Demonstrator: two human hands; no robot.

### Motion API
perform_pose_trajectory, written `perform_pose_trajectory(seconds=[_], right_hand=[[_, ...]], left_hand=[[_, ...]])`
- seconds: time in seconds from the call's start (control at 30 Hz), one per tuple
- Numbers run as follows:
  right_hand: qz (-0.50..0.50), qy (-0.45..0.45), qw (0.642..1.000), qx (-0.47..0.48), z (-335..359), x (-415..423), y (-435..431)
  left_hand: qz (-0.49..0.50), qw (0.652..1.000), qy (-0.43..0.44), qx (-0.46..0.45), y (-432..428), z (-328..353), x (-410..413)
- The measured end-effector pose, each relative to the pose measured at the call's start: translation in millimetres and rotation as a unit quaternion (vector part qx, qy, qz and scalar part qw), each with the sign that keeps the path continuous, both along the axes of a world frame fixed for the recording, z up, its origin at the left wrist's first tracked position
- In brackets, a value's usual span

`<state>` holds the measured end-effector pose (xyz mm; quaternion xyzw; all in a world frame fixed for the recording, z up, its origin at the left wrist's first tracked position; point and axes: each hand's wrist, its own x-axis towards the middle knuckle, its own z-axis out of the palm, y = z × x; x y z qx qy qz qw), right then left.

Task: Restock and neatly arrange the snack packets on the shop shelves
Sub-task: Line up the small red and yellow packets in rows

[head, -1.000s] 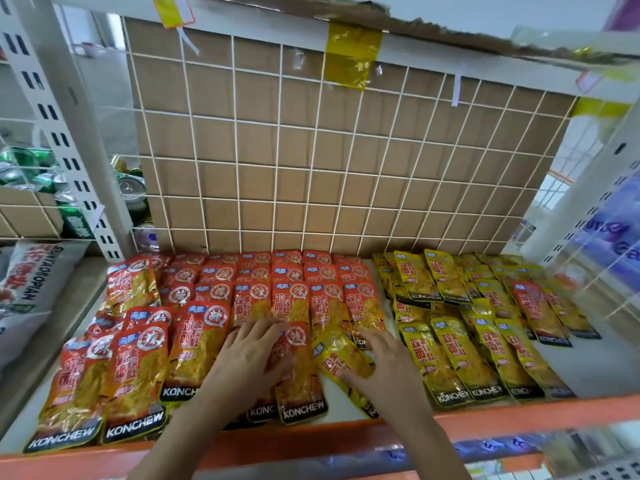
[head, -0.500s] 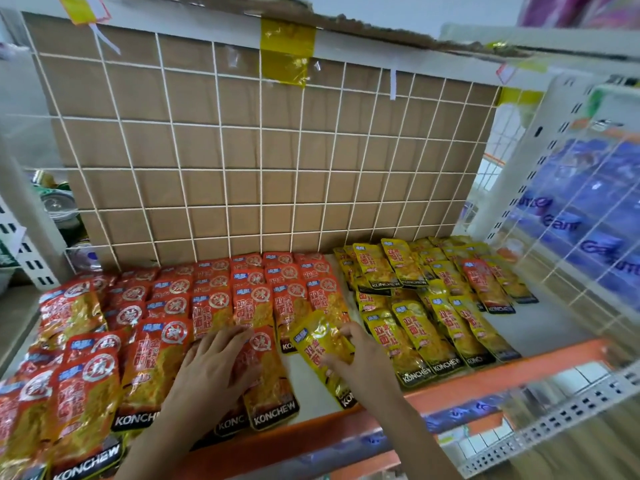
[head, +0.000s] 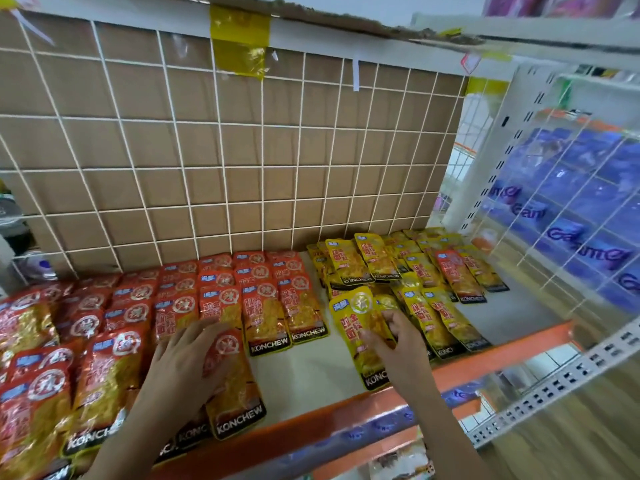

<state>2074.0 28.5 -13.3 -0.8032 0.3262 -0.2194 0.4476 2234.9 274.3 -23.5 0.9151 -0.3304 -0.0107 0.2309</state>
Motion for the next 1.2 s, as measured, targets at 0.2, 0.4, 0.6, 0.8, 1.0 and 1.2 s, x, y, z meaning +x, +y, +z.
perform_pose_trajectory(seconds=[0.2,0.4,0.6,0.8,1.0,1.2], right_hand=[[-0.024,-0.032,0.999,0.0,11,-30,-53],[-0.079,-0.048,0.996,0.007,6,-61,-121],[-0.119,-0.04,0.992,-0.004,-8,-88,-196],[-0.119,-0.045,0.992,-0.001,-19,-96,-258],[-0.109,0.016,0.993,-0.035,-26,-89,-307],[-0.105,0.072,0.988,-0.085,-31,-86,-324]], left_hand=[[0.03,0.999,-0.01,-0.006,-35,9,-10],[0.017,1.0,-0.02,0.015,-87,9,-19],[0.018,1.0,-0.017,-0.013,-151,16,-39],[0.0,1.0,-0.017,-0.015,-209,17,-54],[-0.035,0.999,-0.029,-0.019,-264,20,-68],[-0.083,0.994,-0.06,-0.023,-318,27,-79]])
